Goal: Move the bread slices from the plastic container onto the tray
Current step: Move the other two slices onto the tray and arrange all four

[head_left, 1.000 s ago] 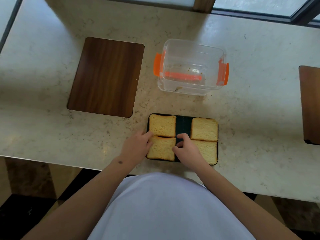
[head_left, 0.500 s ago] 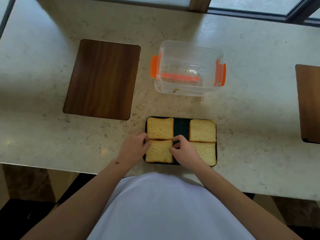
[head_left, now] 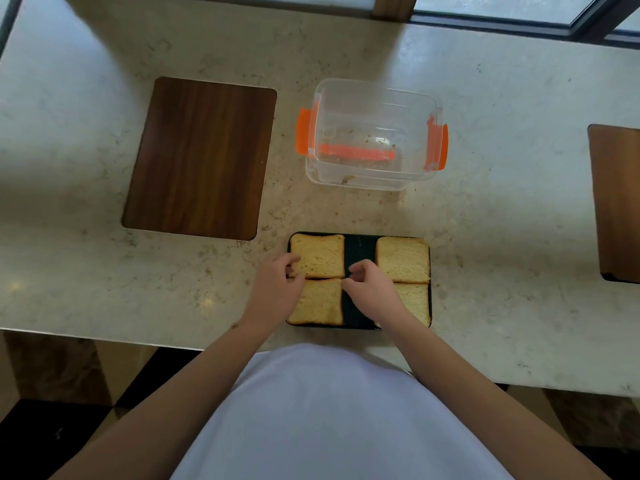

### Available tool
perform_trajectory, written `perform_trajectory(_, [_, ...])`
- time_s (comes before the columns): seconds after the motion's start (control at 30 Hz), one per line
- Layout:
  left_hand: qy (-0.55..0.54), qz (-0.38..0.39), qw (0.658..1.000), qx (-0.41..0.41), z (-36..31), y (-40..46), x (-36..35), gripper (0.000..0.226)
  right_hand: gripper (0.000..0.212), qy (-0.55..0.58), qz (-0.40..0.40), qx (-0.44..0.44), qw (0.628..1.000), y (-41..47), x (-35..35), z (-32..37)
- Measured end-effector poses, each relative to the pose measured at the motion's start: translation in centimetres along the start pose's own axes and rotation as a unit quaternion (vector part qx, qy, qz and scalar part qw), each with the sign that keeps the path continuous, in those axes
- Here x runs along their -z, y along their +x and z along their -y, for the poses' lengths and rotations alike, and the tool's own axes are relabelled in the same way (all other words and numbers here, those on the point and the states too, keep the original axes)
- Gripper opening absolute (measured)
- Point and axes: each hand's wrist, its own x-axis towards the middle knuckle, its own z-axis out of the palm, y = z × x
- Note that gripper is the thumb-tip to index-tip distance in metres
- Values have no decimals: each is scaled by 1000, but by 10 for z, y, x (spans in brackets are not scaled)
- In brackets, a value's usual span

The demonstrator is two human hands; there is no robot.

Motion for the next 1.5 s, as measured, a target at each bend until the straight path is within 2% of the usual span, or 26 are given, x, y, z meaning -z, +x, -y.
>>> perform_trajectory(0.07, [-90,6,993,77,-10,0,-1,44,46,0,-6,4,1000,4,2,4])
perform_trajectory(0.13, [-126,20,985,113,-17,0,-3,52,48,7,-5,2,1000,6,2,8])
perform_trajectory(0.23, [-150,31,977,148,-23,4,-3,59,51,12,3,-6,1000,9,2,14])
perform_trajectory(0.43, [-165,29,967,190,-25,15,1,55,59,17,20,-25,999,13,4,20])
perform_trajectory(0.67, [-160,28,968,192,-24,16,-2,45,62,49,34,-45,997,17,3,24])
perform_trajectory(0.77, [-148,36,966,208,-26,16,-4,55,62,45,40,-42,997,19,2,24])
perform_trajectory(1.13, [-183,36,953,241,-35,19,-13,60,60,42,33,-53,997,21,8,19])
perform_trajectory(1.5, [-173,38,957,228,-36,22,-21,55,60,44,21,-59,997,16,16,18])
